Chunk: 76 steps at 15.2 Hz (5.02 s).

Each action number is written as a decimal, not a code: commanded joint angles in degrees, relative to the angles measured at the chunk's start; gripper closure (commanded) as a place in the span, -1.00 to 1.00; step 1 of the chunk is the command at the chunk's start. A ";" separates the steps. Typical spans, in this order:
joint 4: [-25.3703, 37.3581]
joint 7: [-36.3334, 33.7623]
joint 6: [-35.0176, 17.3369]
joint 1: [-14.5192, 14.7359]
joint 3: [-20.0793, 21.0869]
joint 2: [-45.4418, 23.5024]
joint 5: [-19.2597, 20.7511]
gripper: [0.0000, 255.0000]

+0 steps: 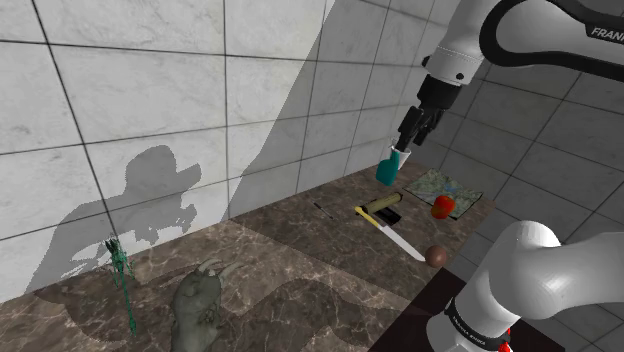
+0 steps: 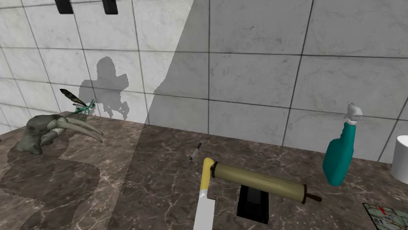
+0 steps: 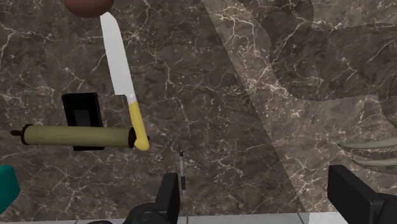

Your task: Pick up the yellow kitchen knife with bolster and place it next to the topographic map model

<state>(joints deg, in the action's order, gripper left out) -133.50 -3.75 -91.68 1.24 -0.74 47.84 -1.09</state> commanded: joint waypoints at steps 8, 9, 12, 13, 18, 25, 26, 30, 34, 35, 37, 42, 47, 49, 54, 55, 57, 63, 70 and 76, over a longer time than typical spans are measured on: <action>-12.20 7.29 -9.87 -1.27 -6.15 1.57 3.18 -1.00; -13.70 8.37 -11.38 -1.54 -7.10 1.45 3.69 -1.00; -17.82 11.63 -16.14 -2.38 -10.10 0.47 5.33 -1.00; -19.05 12.73 -17.81 -2.67 -11.15 -0.08 5.90 -1.00; -24.07 18.48 -26.86 -4.04 -16.75 -4.72 8.67 -1.00; -27.39 27.68 -41.45 -4.30 -25.70 -16.96 10.78 -1.00; -27.48 29.23 -43.66 -3.98 -27.14 -19.24 10.63 -1.00; -26.86 36.93 -52.45 -1.04 -33.48 -29.52 7.45 -1.00; -24.81 48.93 -59.68 4.90 -40.23 -40.86 -3.13 -1.00; -24.86 50.20 -60.63 5.63 -40.52 -42.06 -4.91 -1.00; -24.85 53.18 -62.41 7.10 -40.93 -44.57 -9.14 -1.00; -24.17 62.20 -65.57 9.02 -39.69 -50.89 -21.84 -1.00; -24.17 62.18 -65.58 8.84 -39.52 -50.88 -21.81 -1.00; -24.17 62.15 -65.57 8.84 -39.53 -50.86 -21.77 -1.00; -24.17 62.15 -65.57 8.84 -39.53 -50.86 -21.77 1.00; -24.17 62.15 -65.57 8.84 -39.53 -50.86 -21.77 1.00; -24.17 62.15 -65.57 8.84 -39.53 -50.86 -21.77 1.00; -24.93 53.64 -62.95 8.28 -41.46 -45.17 -10.28 1.00; -24.77 44.16 -56.35 3.66 -39.26 -36.63 2.20 1.00; -23.76 40.01 -50.09 0.68 -36.74 -30.70 7.13 1.00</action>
<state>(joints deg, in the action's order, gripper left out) -157.27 36.89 -142.65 2.35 -37.89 16.23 5.34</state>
